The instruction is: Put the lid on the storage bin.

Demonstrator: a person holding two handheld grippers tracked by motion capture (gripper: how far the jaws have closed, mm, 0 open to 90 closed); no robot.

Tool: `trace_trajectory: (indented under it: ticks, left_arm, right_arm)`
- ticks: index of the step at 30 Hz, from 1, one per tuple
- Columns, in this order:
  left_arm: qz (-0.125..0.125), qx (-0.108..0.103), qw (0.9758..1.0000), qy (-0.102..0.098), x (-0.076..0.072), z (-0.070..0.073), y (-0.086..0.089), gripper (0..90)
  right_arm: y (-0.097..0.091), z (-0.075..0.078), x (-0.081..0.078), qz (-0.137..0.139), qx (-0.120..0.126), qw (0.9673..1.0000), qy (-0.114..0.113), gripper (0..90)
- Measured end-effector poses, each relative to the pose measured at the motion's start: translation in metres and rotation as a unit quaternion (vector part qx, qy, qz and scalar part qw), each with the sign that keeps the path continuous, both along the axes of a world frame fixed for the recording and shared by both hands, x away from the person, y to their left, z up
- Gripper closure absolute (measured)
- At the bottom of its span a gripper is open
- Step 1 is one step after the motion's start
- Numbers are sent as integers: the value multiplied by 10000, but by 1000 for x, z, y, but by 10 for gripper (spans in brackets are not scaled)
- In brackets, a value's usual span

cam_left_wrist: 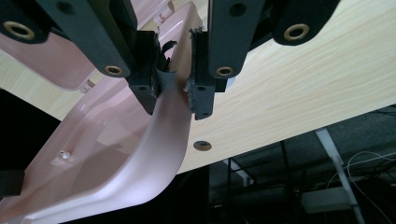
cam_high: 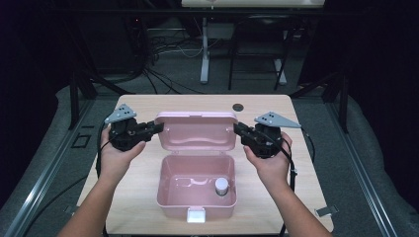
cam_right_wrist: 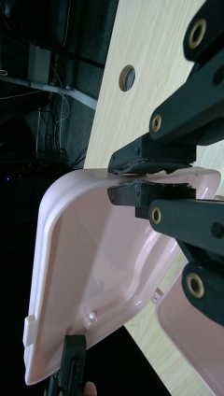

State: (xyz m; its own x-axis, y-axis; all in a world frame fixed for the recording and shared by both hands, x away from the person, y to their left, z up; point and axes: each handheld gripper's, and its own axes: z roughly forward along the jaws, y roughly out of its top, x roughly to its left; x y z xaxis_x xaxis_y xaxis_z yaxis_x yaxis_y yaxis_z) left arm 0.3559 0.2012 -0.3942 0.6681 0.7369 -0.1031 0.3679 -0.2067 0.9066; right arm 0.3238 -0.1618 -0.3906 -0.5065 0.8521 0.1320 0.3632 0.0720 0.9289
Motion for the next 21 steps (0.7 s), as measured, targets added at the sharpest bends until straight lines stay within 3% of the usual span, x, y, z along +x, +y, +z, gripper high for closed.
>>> trace_trajectory:
  ticks: [11, 21]
  left_arm:
    - [-19, -121, 9999, 72, -10, -1, 2, 750]
    - [-81, -56, 9999, 50, -19, 0, 3, 740]
  right_arm:
    - [0, -1, -11, 76, -120, 9999, 13, 826]
    - [-3, -6, -20, 172, -63, 9998, 47, 823]
